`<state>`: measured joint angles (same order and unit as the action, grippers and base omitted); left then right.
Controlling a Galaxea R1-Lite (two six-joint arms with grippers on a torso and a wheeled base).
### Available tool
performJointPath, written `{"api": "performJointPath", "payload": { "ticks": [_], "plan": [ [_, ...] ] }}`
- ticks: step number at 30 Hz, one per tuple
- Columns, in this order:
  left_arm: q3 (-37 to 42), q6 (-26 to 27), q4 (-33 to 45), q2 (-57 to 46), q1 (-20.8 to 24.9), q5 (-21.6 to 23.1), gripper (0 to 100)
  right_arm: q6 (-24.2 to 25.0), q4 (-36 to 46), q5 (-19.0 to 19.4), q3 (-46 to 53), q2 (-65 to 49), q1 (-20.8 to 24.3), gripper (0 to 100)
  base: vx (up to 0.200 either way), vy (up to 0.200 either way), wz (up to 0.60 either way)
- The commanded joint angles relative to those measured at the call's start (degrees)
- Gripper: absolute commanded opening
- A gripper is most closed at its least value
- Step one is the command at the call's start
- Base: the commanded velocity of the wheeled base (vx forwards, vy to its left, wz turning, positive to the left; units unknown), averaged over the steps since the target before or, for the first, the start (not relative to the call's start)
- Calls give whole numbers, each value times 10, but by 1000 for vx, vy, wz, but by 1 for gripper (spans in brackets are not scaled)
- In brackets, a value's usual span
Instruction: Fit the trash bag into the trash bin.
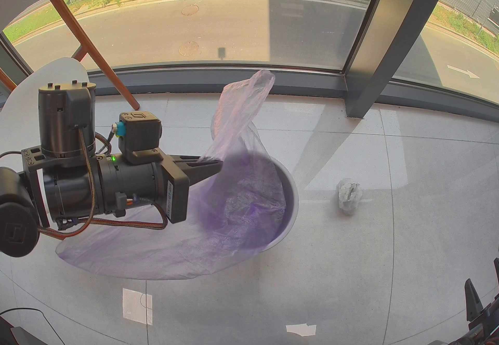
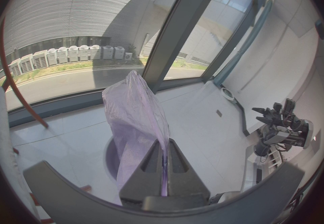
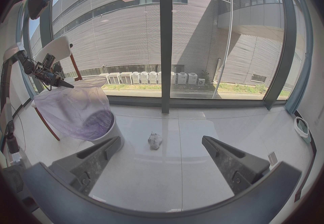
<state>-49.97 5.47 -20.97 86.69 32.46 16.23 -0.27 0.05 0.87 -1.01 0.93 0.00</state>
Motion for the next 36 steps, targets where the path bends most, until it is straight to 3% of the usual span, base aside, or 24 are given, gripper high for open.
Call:
{"api": "performJointPath", "payload": {
  "ticks": [1,4,7,10,11,13,18,20,21,22,27,28,32,36],
  "plan": [
    [11,2,-12,-1,11,14,0,-3,0,5,8,-9,0,100,0,0,0],
    [25,4,-18,-21,11,12,0,-4,-5,7,0,-9,-1,100,0,0,0],
    [44,4,-21,-38,10,12,0,8,-13,24,-117,65,17,100,0,0,0],
    [66,3,-21,-58,9,14,0,81,-16,29,-175,181,37,100,0,0,0],
    [86,4,-21,-75,8,16,0,146,-8,34,-196,228,57,100,0,0,0],
    [107,6,-22,-92,9,17,0,176,-14,49,-210,281,81,100,0,0,0],
    [126,2,-43,-100,7,15,0,145,-16,92,-200,425,171,100,0,0,0],
    [126,2,-43,-100,7,15,0,145,-16,92,-200,425,171,100,0,0,0],
    [124,0,-43,-100,4,15,0,127,-18,107,-191,484,233,100,0,0,0],
    [126,-1,-43,-100,2,16,0,122,-20,111,-194,520,263,100,0,0,0],
    [134,-2,-55,-97,1,16,0,109,-93,114,-192,655,350,100,0,0,0],
    [133,-2,-55,-97,1,16,0,109,-109,116,-191,677,360,0,0,0,0],
    [132,-2,-58,-96,-3,15,0,100,-156,146,-225,784,371,0,0,0,0],
    [137,-2,-58,-96,-6,15,0,84,-225,146,-268,906,368,0,0,0,0]
  ]
}}
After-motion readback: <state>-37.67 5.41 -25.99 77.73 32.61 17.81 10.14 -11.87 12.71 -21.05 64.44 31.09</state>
